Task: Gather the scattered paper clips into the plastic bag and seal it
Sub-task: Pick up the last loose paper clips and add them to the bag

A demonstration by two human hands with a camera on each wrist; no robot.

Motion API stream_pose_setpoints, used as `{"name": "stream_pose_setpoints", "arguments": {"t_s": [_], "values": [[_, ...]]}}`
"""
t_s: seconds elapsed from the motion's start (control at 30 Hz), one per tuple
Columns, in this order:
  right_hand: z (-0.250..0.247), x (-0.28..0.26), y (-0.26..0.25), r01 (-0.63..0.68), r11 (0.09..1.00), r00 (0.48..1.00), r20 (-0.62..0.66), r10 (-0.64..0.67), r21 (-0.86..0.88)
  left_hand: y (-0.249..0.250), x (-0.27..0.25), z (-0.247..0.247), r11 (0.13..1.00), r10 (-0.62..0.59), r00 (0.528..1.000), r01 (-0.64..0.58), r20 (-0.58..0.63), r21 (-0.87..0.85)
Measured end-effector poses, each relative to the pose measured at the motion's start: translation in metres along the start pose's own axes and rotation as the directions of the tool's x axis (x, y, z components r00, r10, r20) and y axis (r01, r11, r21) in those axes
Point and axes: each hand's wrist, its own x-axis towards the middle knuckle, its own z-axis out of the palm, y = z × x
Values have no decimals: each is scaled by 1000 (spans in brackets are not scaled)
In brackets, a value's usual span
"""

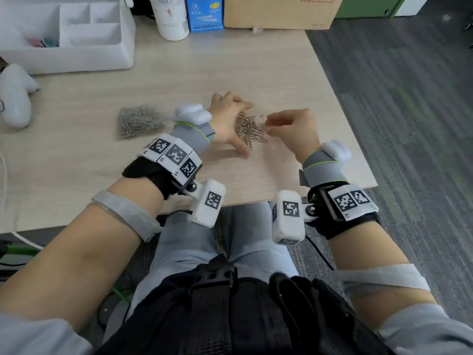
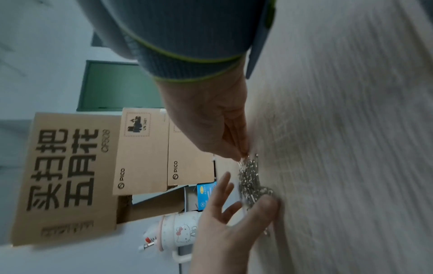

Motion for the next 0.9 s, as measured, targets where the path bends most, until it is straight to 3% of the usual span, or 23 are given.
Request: {"name": "stream_pose_setpoints", "arguments": {"t_s": [0.17, 0.33, 0.6, 0.8, 0.9], "values": [[4, -5, -6, -188, 939, 977, 156, 147, 290, 4, 11, 8, 999, 11, 999, -12, -32, -52], [3, 1, -5, -290, 825, 955, 199, 219, 485, 4, 21, 7, 993, 15, 995, -26, -99, -113], [-3, 10, -2, -366, 703, 931, 237, 279, 609, -7, 26, 9, 984, 35, 993, -55, -117, -171], [-5, 15, -4, -419, 589, 906, 270, 328, 691, -14, 29, 3, 943, -24, 992, -18, -122, -331], [-6, 16, -4, -438, 556, 893, 272, 358, 706, -15, 32, -2, 943, -23, 990, -24, -137, -332]]}}
